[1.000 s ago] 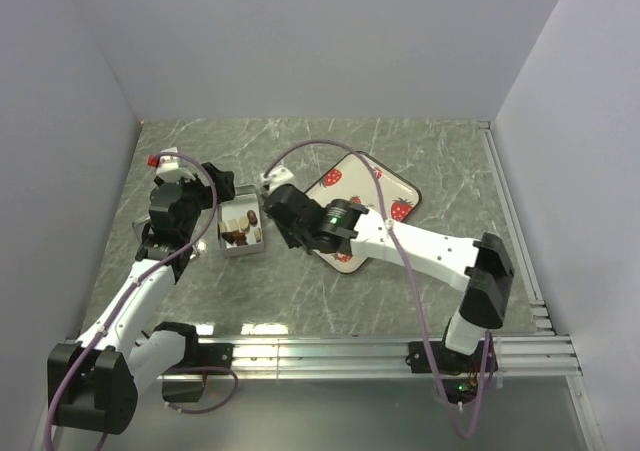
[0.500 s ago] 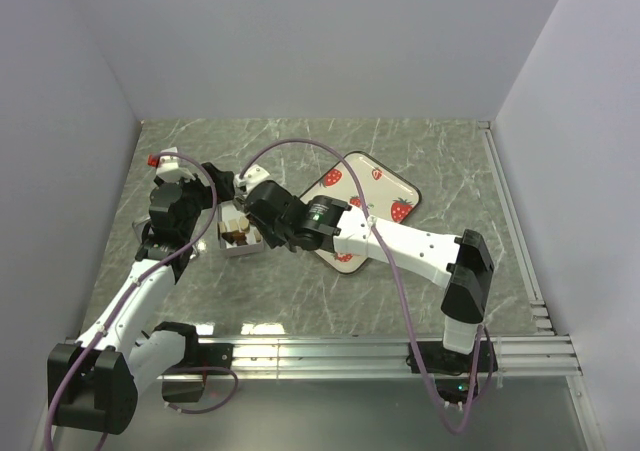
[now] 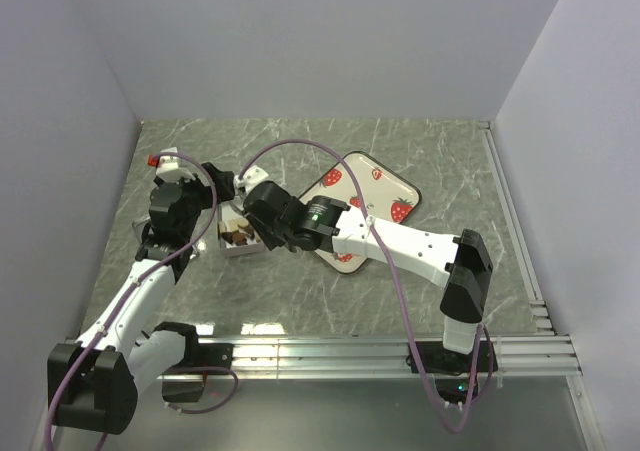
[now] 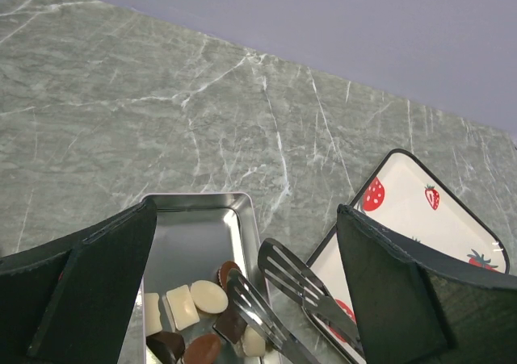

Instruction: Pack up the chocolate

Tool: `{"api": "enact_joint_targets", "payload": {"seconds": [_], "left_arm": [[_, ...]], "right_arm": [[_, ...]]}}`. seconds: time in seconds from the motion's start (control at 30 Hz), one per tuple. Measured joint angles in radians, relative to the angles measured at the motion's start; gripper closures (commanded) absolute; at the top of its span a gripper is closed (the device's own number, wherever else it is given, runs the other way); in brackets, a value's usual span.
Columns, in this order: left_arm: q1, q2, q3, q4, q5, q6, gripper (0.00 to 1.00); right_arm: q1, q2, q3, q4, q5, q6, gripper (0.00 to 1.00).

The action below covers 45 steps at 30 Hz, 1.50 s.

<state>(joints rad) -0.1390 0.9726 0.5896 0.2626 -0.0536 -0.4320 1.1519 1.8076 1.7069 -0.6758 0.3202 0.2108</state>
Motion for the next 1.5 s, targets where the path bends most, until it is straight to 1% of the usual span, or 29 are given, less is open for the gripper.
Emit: {"api": "enact_joint_targets", "payload": {"seconds": [0.17,0.4,0.63,0.73,0.87,0.97,1.23,1.5], "left_arm": [[0.0,0.0,0.0,0.0,0.0,0.0,0.01],[0.0,0.0,0.0,0.0,0.0,0.0,0.01],[0.0,0.0,0.0,0.0,0.0,0.0,0.01],[0.0,0.0,0.0,0.001,0.0,0.0,0.01],[0.0,0.0,0.0,0.001,0.001,0.0,0.01],[-0.001,0.0,0.0,0.001,0.001,0.0,0.01],[-0.003,0.0,0.0,0.001,0.001,0.0,0.01],[-0.003,0.001,0.0,0.001,0.003,0.0,0.01]], "right_arm": [[0.0,-0.005,-0.031,0.006,0.01,0.004,0.56],[0.0,-0.069,-0.174,0.008,0.042,0.029,0.56],[0.002,-0.212,-0.282,0.022,0.09,0.073,0.56],[0.002,-0.279,-0.35,0.032,0.117,0.1,0.56],[0.002,-0.372,-0.483,0.038,0.148,0.145,0.55],[0.002,-0.434,-0.56,0.018,0.171,0.182,0.55],[0.002,-0.61,-0.702,-0.014,0.217,0.289,0.55],[0.002,-0.673,-0.786,-0.055,0.224,0.356,0.53]]}}
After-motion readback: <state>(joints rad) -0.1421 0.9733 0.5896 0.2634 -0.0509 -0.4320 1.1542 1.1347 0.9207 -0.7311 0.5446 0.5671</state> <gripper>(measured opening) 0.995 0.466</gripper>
